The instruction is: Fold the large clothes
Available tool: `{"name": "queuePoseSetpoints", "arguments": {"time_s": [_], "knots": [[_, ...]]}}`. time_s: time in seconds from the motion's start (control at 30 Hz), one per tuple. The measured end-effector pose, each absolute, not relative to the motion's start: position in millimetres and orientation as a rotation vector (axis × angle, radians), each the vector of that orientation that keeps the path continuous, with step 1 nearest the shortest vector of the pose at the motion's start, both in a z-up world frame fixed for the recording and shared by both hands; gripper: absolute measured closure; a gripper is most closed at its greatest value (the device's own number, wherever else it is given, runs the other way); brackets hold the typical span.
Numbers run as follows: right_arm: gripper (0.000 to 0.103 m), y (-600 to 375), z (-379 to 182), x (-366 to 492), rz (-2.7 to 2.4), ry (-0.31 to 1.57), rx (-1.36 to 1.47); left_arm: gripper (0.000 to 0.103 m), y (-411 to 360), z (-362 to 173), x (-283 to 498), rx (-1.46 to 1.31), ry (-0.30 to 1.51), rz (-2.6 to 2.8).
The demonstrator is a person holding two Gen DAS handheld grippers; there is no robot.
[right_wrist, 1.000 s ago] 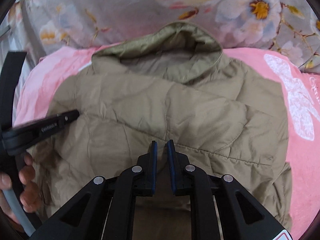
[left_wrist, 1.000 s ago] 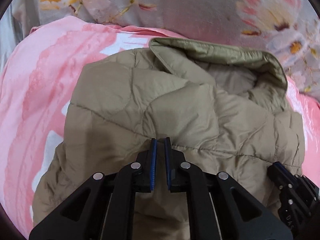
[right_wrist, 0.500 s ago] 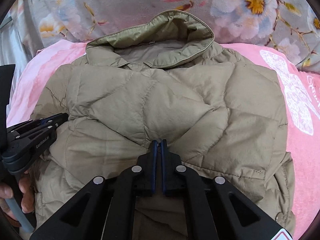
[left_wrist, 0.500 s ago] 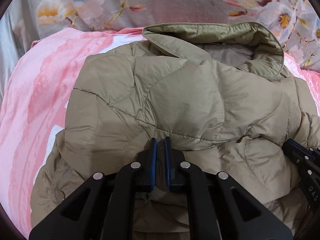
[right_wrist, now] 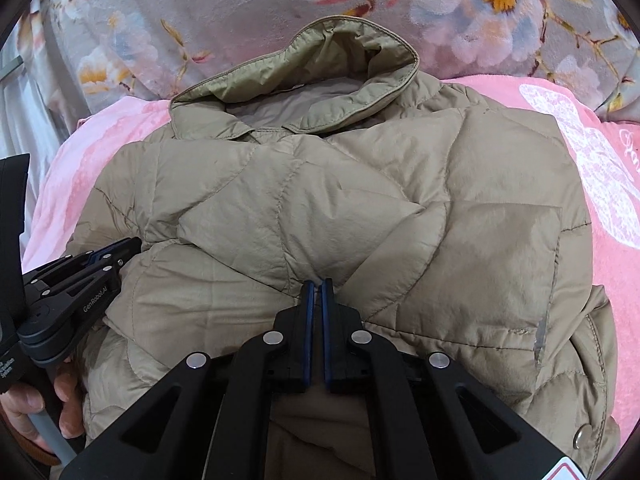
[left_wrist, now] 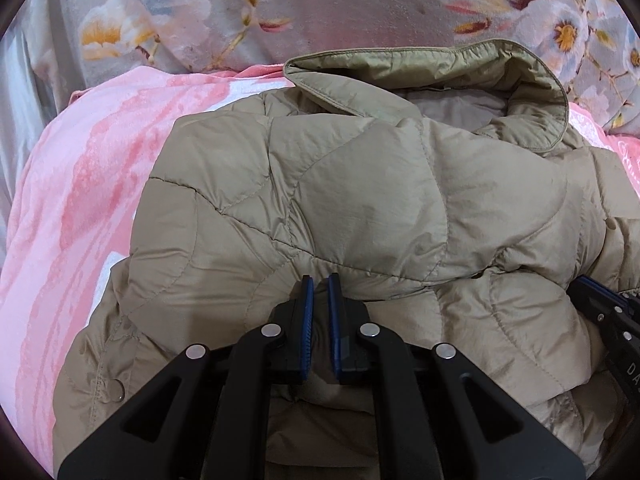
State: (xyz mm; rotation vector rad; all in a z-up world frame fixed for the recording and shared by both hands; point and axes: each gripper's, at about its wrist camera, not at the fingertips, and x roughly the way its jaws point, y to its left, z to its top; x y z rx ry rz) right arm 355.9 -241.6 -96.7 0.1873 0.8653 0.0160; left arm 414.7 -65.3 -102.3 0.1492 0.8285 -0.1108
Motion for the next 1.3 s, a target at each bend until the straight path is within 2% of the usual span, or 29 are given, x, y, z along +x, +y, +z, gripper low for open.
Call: {"name": "queuePoseSetpoints", "arguments": {"time_s": [0.13,0.2,0.23,0.27,0.3,0.33,0.37,0.4,0.5,0.6,0.63,0.67,0.7,0.77,0.9,0.97,1.0,1.1,1.2,1.3], "knots": [[0.100,-245.5,-93.3,354.6,0.039,0.867,0.210,0.095,-54.9,-94.0,412.4,0.090,0.828,-0.149],[0.090,-249.7,-79.9,350.0,0.064,0.871,0.225,0.094,-40.7,-75.1,412.3,0.010,0.841,-0.210],[0.081,-254.3,-68.7,345.7,0.082,0.834,0.252,0.094,-33.2,-61.3,413.5,-0.043,0.829,-0.243],[0.066,-261.5,-52.1,341.7,0.094,0.760,0.288,0.091,-29.0,-50.4,416.5,-0.081,0.818,-0.264],[0.058,-266.5,-41.5,341.7,0.094,0.713,0.308,0.082,-24.1,-34.5,423.9,-0.132,0.799,-0.280],[0.045,-272.0,-31.3,346.1,0.092,0.673,0.333,0.076,-22.1,-23.4,433.1,-0.171,0.783,-0.283],[0.041,-275.6,-26.6,352.8,0.093,0.663,0.356,0.062,-21.4,-16.1,444.1,-0.205,0.777,-0.276],[0.041,-282.8,-24.2,367.1,0.096,0.672,0.402,0.054,-22.6,-12.8,462.9,-0.244,0.791,-0.283],[0.042,-301.7,-34.3,399.7,0.060,0.689,0.530,0.055,-30.8,-30.2,509.1,-0.323,0.904,-0.288],[0.046,-311.1,-59.8,430.9,0.063,0.758,0.670,0.056,-41.1,-60.9,538.5,-0.419,1.029,-0.329],[0.050,-311.1,-67.0,438.1,0.069,0.777,0.695,0.056,-42.1,-66.3,541.9,-0.445,1.040,-0.332],[0.059,-309.5,-73.7,448.2,0.075,0.800,0.701,0.058,-43.6,-68.6,544.9,-0.480,1.034,-0.344],[0.065,-307.2,-75.5,453.0,0.073,0.809,0.690,0.070,-45.7,-68.5,547.1,-0.497,1.033,-0.366],[0.099,-301.8,-72.8,461.3,0.089,0.812,0.673,0.090,-52.5,-62.7,551.2,-0.531,1.030,-0.427],[0.099,-302.2,-44.4,446.1,0.159,0.660,0.662,0.098,-53.7,-26.9,537.1,-0.553,0.916,-0.541],[0.100,-297.3,-47.4,445.4,0.112,0.702,0.573,0.099,-51.8,-18.5,524.3,-0.522,0.875,-0.566],[0.100,-291.9,-56.2,447.4,0.066,0.753,0.480,0.100,-52.9,-22.0,519.4,-0.469,0.871,-0.549],[0.100,-290.4,-83.1,450.5,0.041,0.849,0.436,0.100,-54.0,-56.4,522.0,-0.361,0.934,-0.460],[0.101,-291.9,-93.8,445.3,0.037,0.863,0.420,0.100,-43.9,-93.1,525.8,-0.403,0.987,-0.445],[0.103,-286.1,-100.7,448.0,0.020,0.884,0.372,0.100,-47.9,-99.2,522.1,-0.373,0.967,-0.445]]}}
